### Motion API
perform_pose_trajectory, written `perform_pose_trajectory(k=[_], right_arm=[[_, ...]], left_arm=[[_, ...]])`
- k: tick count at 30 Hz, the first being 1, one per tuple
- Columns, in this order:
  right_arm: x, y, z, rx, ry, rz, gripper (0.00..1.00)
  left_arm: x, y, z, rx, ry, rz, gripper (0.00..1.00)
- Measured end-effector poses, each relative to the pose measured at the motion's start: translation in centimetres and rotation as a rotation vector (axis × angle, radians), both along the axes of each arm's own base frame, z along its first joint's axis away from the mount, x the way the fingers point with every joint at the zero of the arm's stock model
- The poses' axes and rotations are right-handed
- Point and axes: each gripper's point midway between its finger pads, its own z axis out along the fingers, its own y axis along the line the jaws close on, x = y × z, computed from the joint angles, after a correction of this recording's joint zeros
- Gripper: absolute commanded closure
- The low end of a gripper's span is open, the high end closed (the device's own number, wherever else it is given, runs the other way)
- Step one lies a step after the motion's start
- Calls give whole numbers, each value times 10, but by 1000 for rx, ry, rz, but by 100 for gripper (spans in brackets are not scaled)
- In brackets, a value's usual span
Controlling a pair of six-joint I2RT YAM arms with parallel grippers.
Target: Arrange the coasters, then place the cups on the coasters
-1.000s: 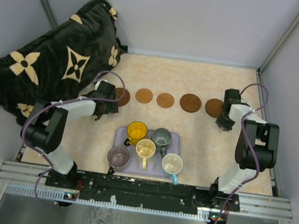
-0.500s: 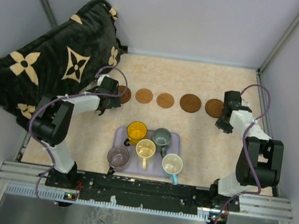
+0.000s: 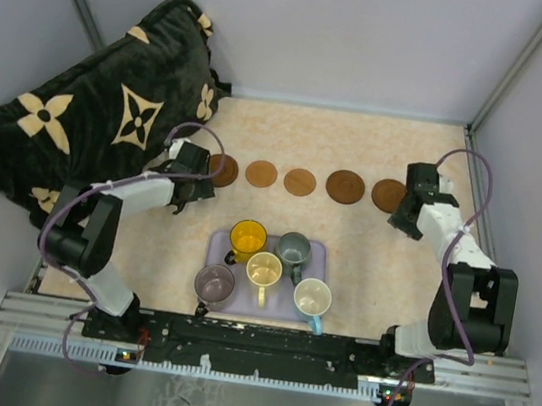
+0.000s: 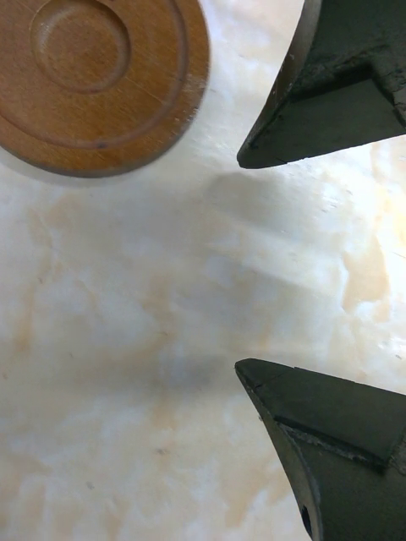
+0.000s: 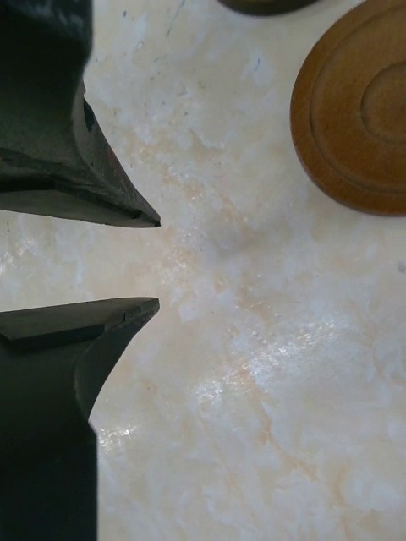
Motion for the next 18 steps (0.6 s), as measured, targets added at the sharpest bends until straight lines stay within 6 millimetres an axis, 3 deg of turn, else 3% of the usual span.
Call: perform_pose_trajectory(k=[5,7,8,9,12,18], right_arm=[[5,5,31,-8,-105,38,39],[6,5,41,-13,-138,44,24],[6,4,46,-17,-150,48,10],[8,4,50,-18,-161,48,2],[14,3,62,-28,-190,60,1],[18,5,67,-18,-205,68,1]], left_arm=[[-16,8,43,-18,-82,17,0],[-17,10,68,-33,-146,22,0],[-17,11,81,-40,-177,25,0],[-19,12,91,-45,-203,28,0],[-26,17,114,-53,-255,35,0],[-51,26,125,-49,-262,38,0]])
